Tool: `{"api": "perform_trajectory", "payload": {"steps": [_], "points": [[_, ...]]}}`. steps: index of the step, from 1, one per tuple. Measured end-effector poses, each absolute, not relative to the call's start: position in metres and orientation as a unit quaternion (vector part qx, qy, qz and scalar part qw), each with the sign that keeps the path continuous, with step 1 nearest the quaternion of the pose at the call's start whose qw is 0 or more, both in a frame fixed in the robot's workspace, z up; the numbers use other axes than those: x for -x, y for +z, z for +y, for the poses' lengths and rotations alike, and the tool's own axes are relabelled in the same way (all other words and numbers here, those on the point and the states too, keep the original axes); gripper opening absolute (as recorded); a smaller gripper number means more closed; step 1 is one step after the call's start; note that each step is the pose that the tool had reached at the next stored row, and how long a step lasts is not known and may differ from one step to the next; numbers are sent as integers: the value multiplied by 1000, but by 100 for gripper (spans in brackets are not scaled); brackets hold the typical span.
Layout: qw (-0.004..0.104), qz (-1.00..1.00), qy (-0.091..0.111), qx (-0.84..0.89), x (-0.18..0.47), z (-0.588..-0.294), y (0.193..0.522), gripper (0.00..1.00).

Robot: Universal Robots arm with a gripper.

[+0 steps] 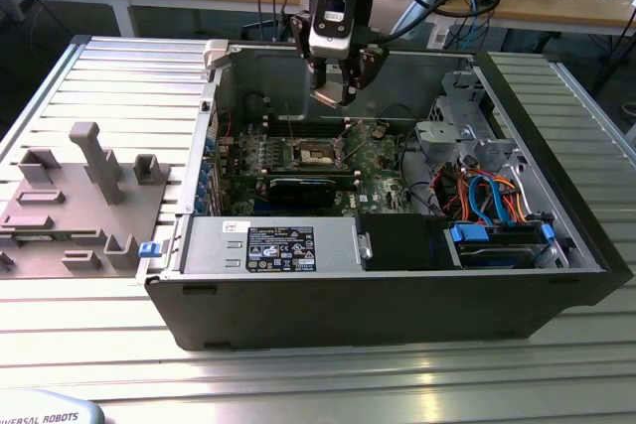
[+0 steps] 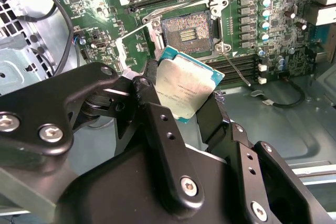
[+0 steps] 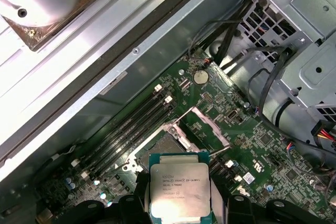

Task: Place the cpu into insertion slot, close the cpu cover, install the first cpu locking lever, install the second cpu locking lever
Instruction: 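Place the cpu into insertion slot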

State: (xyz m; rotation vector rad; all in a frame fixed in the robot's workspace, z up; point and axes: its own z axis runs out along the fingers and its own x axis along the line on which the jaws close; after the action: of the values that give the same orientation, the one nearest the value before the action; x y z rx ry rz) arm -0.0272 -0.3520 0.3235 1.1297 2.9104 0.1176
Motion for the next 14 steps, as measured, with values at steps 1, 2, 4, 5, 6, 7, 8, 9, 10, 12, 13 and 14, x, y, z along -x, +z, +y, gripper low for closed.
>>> {"api": "perform_trajectory", "payload": {"steps": [1, 2, 4, 5, 6, 7, 8, 9, 10, 12, 13, 14], "points": [[9, 931, 38, -362, 27, -352, 323, 55], [9, 931, 38, -363, 27, -352, 323, 55], [9, 931, 38, -363, 27, -352, 323, 55], [9, 930, 38, -366, 27, -352, 323, 55], [9, 929, 38, -368, 27, -352, 323, 55], [9, 929, 38, -368, 27, -352, 323, 55], [9, 929, 38, -368, 27, -352, 323, 55], [9, 929, 38, -368, 27, -352, 323, 55], [9, 929, 38, -368, 27, -352, 323, 55], [9, 929, 38, -369, 27, -352, 315, 55], [9, 929, 38, -369, 27, -352, 315, 55], [9, 929, 38, -369, 27, -352, 315, 55]]}}
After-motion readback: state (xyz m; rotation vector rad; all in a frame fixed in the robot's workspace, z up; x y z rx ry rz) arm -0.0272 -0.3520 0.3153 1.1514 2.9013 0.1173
